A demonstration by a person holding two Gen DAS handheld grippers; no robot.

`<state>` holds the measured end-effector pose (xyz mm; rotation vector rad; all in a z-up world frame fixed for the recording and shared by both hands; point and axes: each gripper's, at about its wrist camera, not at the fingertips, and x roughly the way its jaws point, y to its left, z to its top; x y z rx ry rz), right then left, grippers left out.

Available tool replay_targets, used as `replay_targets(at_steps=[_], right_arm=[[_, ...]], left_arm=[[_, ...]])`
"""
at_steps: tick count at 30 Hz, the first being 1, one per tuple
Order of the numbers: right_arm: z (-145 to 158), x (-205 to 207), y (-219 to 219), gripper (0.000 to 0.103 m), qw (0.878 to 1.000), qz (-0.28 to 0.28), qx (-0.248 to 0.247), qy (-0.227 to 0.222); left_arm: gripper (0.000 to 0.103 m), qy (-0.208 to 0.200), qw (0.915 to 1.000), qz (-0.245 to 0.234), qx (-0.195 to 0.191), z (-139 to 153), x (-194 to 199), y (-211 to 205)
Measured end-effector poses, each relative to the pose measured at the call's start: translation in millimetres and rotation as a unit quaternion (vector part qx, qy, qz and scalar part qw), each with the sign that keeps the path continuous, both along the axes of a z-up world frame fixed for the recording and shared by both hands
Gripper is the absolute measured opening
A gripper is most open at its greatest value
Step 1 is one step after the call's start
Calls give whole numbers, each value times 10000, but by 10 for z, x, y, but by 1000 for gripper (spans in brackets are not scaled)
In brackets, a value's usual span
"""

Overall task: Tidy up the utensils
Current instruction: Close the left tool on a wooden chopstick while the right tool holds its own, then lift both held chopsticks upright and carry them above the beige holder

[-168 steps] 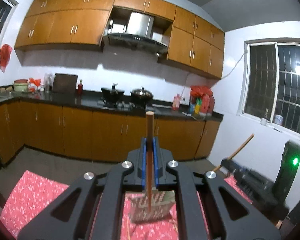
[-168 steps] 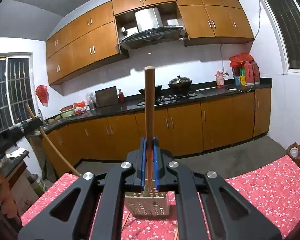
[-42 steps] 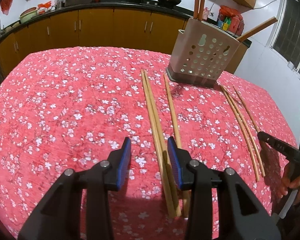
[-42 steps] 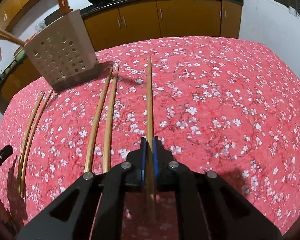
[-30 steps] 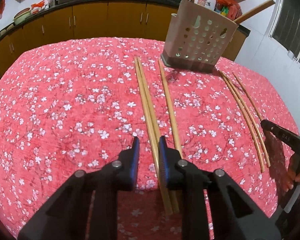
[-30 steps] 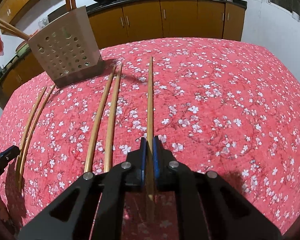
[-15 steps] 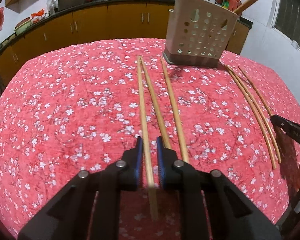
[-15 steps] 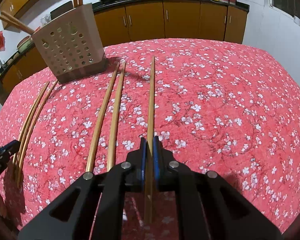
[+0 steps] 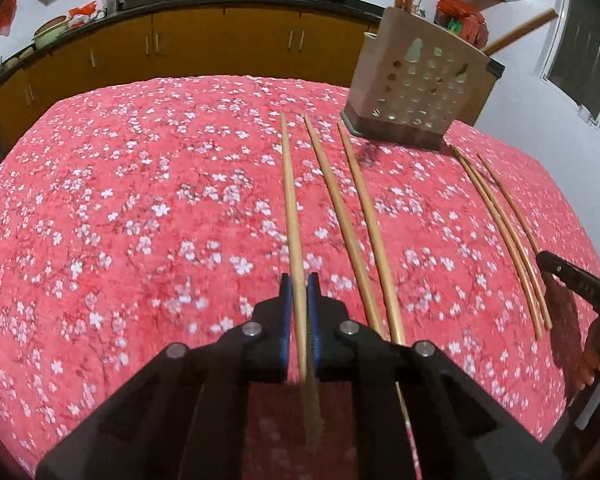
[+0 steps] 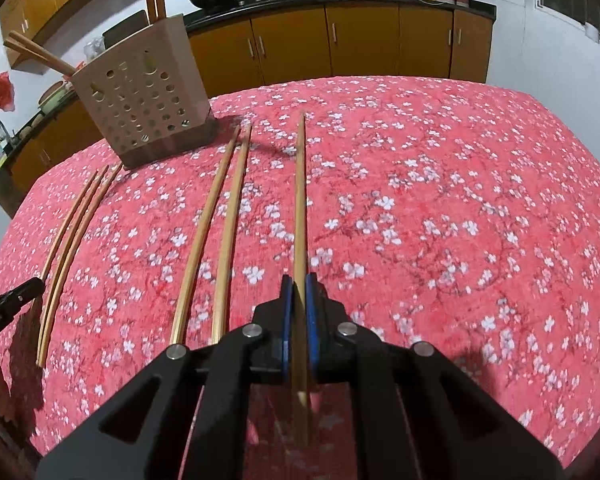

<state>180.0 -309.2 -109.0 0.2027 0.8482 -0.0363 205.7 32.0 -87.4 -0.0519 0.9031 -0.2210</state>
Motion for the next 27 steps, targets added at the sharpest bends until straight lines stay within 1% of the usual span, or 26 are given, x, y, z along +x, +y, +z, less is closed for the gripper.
replay_targets(at_steps=[5, 10, 12, 13, 14, 19, 24, 27], right_arm=[[9, -23, 31, 8, 10000, 4, -2, 8], [43, -24, 8, 7, 10000, -45, 51, 31], [121, -64, -14, 7, 9999, -82, 85, -83], [167, -80, -22, 7, 9998, -88, 75, -154], [230, -106, -41, 7, 9996, -94, 58, -246], [601, -221, -166, 7, 9967, -216, 24, -778], [956, -310, -244, 7, 9907, -342, -5, -1317], [1185, -341, -271, 7, 9849, -387, -35, -1689]], left_arm=[[10, -42, 10000, 18, 33, 7, -116, 12], [8, -85, 9996, 11, 271, 14, -183, -49], [8, -14, 9997, 47, 229, 51, -160, -6], [8, -62, 9997, 69, 221, 88, -156, 13], [8, -124, 9997, 82, 216, 133, -151, 31], [8, -647, 9977, 152, 115, 558, -185, 163], [8, -1047, 9941, 270, -128, 933, -154, 254], [8, -1315, 9902, 362, -283, 1171, -133, 307]])
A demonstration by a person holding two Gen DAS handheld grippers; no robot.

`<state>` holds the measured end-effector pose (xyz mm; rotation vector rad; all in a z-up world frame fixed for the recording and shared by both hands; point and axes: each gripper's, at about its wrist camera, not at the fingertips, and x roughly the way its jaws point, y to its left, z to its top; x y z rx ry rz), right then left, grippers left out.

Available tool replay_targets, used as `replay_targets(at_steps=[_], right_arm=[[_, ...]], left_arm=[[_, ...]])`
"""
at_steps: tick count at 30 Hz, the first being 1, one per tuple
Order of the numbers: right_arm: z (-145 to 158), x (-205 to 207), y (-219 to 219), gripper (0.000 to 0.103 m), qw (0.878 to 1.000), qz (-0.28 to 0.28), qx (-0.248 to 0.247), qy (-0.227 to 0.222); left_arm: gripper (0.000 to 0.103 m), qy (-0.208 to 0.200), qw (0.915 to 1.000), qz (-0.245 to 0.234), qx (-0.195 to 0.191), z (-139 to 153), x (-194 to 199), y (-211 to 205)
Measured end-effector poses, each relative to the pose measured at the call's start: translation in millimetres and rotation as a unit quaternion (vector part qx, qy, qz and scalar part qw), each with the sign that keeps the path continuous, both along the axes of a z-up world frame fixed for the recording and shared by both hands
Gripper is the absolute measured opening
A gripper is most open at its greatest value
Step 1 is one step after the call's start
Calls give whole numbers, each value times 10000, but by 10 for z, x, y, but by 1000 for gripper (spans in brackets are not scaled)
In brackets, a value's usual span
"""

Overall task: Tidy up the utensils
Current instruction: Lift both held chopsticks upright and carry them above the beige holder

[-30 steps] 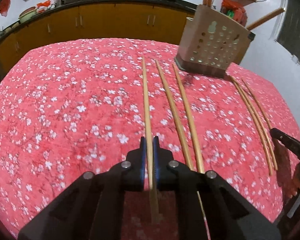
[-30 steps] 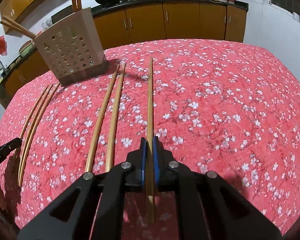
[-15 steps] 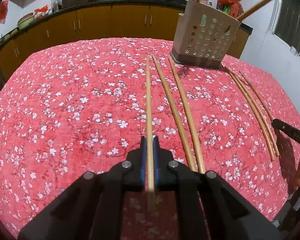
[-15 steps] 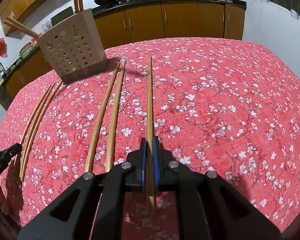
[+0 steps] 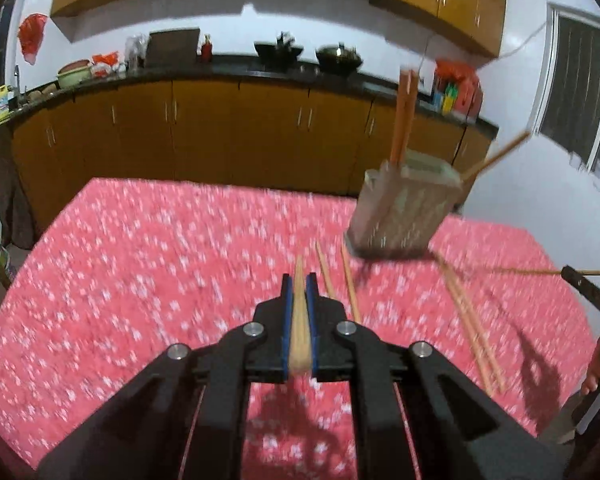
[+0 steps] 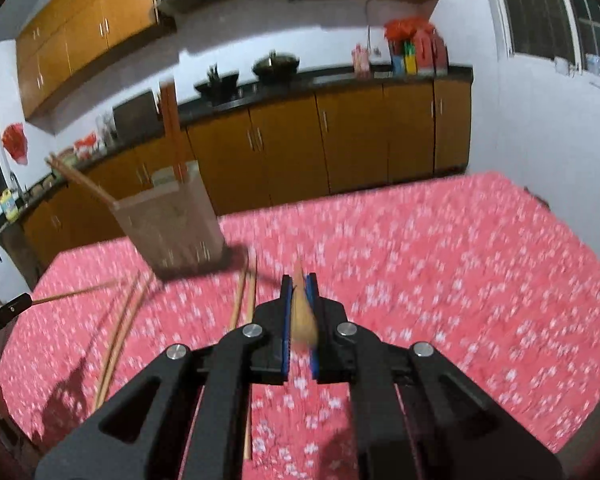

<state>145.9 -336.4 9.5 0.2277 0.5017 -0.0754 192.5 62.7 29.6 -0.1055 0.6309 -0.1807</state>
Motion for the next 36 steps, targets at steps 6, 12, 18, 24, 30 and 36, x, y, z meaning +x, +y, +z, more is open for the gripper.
replay_targets(at_steps=[6, 12, 18, 24, 30, 36], right_arm=[[246, 16, -43, 7, 9993, -21, -67, -366], [351, 79, -13, 7, 9987, 56, -156, -473], [681, 54, 44, 7, 9963, 551, 78, -652], [1125, 49, 200, 7, 9869, 1153, 347, -1074], [1368, 183, 409, 7, 9815, 1255, 237, -1424], [1432, 398, 581, 7, 9809, 1042, 4, -1643]], left_arm=[[8, -373, 9992, 64, -137, 354, 82, 34], [7, -536, 9985, -1, -68, 532, 156, -40], [7, -754, 9967, -313, -30, 817, 130, -150], [7, -916, 9920, -830, -245, 1184, 22, -303], [7, -1103, 9878, -1002, -452, 1491, 46, -535], [7, -1354, 9861, -934, -227, 1698, 184, -809]])
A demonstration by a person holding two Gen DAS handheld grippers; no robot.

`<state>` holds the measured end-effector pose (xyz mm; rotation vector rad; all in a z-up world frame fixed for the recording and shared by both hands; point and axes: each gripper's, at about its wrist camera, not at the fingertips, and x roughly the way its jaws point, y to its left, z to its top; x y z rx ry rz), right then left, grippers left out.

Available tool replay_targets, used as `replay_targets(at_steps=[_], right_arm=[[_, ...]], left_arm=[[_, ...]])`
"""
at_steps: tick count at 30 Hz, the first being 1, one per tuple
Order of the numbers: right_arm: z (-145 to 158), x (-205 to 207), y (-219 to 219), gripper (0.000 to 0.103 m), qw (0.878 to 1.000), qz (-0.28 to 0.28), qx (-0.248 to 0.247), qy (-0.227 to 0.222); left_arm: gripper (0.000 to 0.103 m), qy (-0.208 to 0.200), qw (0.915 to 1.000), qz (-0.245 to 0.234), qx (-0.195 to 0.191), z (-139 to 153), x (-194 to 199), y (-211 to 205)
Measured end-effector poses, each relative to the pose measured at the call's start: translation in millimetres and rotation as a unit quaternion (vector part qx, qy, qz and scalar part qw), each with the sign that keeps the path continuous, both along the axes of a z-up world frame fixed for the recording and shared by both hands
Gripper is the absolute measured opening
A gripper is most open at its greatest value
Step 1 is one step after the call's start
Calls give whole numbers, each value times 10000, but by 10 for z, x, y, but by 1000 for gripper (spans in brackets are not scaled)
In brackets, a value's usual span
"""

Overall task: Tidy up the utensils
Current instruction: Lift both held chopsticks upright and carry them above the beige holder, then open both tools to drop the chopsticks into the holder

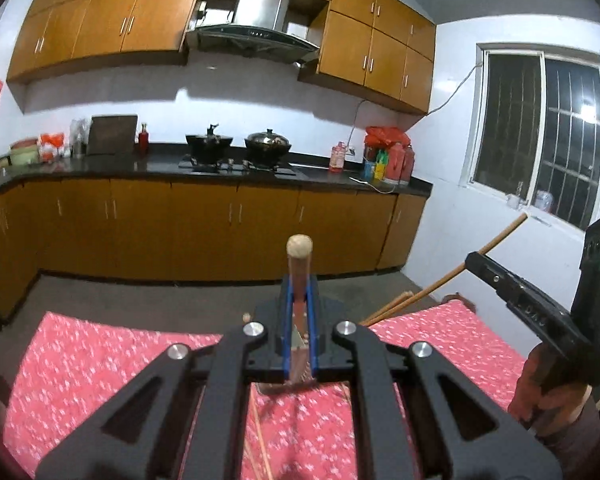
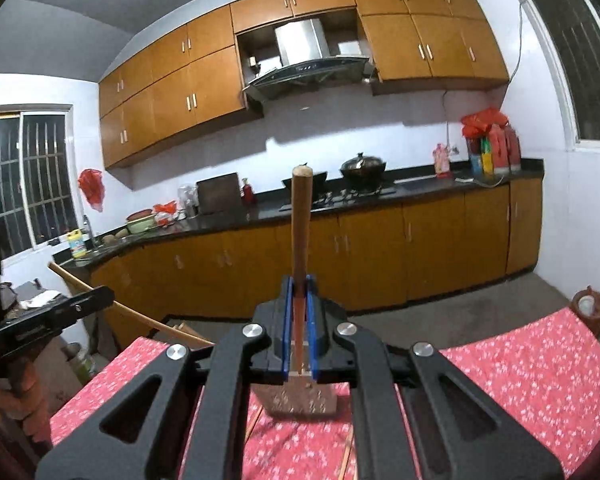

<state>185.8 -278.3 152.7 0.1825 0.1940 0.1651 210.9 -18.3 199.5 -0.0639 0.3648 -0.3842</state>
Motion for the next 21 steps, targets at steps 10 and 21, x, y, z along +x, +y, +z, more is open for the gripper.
replay_targets(at_steps=[10, 21], right_arm=[[-229, 527, 148, 7, 9992, -144, -125, 338], [-469, 659, 220, 8, 9967, -20, -269, 766]], left_arm=[[7, 456, 9976, 131, 511, -150, 511, -312], [12, 655, 9962, 80, 563, -415, 714, -426]])
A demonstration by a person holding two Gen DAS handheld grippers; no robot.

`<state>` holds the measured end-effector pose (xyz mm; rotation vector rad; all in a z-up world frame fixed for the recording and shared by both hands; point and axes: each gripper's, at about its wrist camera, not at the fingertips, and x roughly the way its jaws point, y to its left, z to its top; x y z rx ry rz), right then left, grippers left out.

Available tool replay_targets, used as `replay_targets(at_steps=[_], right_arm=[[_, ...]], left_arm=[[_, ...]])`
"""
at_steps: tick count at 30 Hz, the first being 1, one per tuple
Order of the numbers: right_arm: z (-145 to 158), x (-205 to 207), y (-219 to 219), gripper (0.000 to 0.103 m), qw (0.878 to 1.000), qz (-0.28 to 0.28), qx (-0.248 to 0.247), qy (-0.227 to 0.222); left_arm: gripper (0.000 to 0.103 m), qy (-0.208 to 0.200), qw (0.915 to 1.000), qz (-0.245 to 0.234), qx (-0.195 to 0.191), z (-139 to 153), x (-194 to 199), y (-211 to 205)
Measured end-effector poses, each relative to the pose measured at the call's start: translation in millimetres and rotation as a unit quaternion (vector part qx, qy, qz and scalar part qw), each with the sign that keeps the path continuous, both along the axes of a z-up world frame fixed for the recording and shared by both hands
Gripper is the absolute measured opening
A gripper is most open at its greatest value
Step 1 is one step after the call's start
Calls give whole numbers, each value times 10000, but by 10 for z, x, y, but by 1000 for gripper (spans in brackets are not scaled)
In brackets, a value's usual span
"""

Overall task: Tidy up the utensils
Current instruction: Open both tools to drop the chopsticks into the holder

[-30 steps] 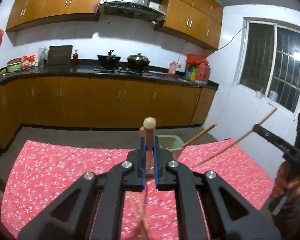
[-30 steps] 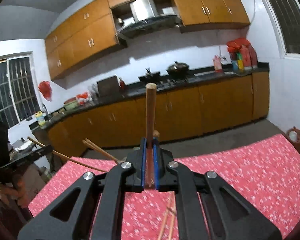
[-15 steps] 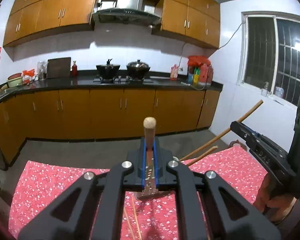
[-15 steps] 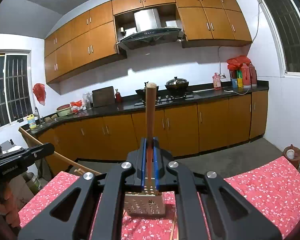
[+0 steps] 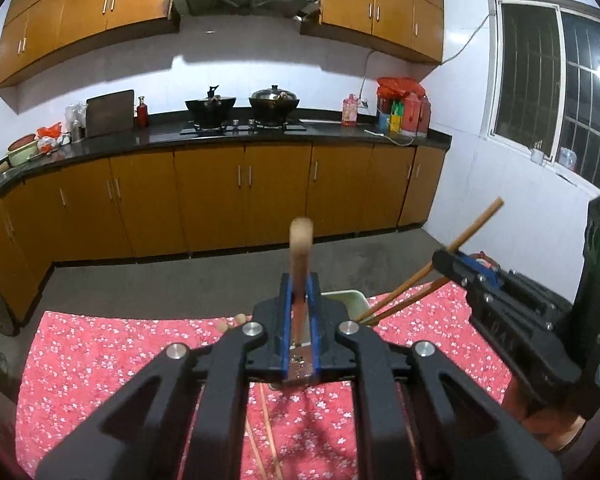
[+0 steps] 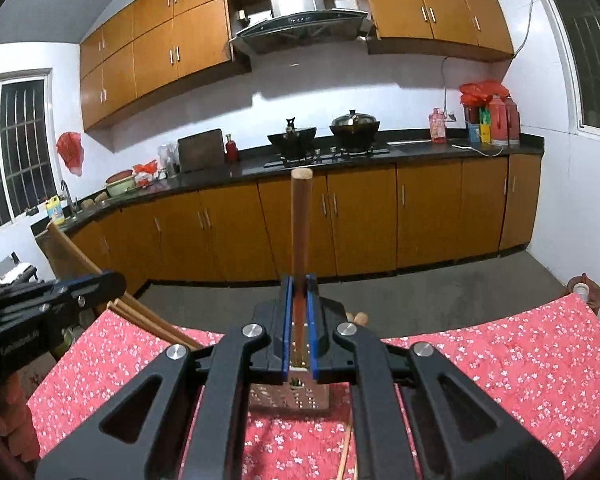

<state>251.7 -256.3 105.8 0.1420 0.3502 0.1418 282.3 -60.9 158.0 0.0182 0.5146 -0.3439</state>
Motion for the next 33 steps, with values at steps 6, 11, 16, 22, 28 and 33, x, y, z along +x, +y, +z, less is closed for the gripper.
replay_targets(at_steps=[6, 11, 16, 22, 28, 33], right_arm=[[107, -137, -93, 8, 9998, -64, 155, -148], [192, -397, -260, 8, 9987, -146, 315, -377], [-8, -679, -465, 8, 9986, -386, 237, -263], [-830, -704, -640, 8, 9940, -618, 90, 904], [-1619, -642, -503, 8, 9775, -390, 177, 2064], [-1923, -622, -344, 8, 9691, -268, 196, 2444]], left_arm=[[22, -163, 9997, 88, -134, 41, -92, 106], [23, -309, 9989, 163, -316, 87, -258, 247], [27, -383, 9981, 206, -439, -6, -562, 501], [29, 24, 9986, 511, -141, -551, -765, 789], [29, 853, 9919, 935, 84, -1319, -779, 1036], [29, 1317, 9856, 1058, 43, -1732, -804, 1129]])
